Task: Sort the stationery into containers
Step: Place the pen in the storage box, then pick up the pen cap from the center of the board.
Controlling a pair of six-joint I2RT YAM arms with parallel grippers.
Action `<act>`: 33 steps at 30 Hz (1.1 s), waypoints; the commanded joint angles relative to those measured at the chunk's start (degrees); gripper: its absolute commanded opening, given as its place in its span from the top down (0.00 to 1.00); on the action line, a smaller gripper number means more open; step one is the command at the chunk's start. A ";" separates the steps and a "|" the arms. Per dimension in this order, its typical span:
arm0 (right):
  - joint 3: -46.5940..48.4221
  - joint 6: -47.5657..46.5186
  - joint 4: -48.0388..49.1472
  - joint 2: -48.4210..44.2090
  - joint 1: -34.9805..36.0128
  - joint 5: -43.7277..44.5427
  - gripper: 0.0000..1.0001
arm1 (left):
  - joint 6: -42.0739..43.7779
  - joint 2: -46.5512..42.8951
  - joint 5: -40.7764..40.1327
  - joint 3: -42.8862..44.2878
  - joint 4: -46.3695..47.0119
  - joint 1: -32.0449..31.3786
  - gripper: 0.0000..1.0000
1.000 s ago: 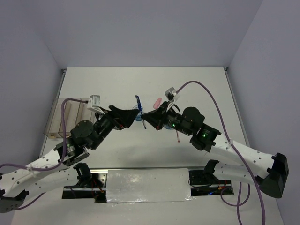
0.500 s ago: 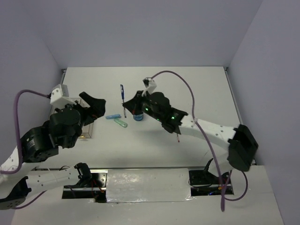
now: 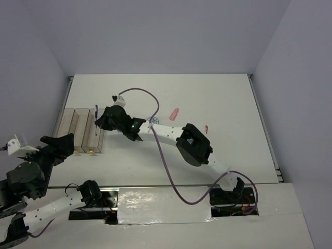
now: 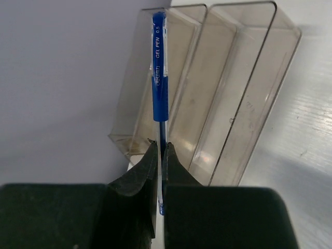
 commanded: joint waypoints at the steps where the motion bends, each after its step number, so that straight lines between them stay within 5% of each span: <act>1: 6.96 3.62 0.26 3.70 0.05 0.02 1.00 | 0.53 -0.78 -1.45 -3.05 1.60 -0.20 0.01; 5: 15.32 4.50 -2.38 10.11 0.31 0.11 1.00 | 2.29 0.80 1.01 -4.55 3.70 0.06 0.01; 14: 19.27 5.29 -2.29 14.42 0.23 0.29 0.81 | 6.15 5.55 3.99 -5.43 6.86 2.78 0.01; 18: 18.93 4.77 -1.59 14.61 0.23 -0.51 0.59 | 7.65 3.18 5.14 -6.40 8.62 4.02 0.01; 22: 16.03 5.20 -0.27 13.73 0.23 -0.95 0.58 | 7.74 1.95 4.97 -6.66 8.98 4.19 0.01; 24: 15.76 5.21 0.16 13.82 0.31 -1.65 0.50 | 7.65 1.86 4.88 -6.66 8.89 4.19 0.01; 33: 5.33 -7.00 6.05 -2.84 0.23 -1.04 0.27 | 6.51 2.38 4.09 -6.40 7.75 4.37 0.01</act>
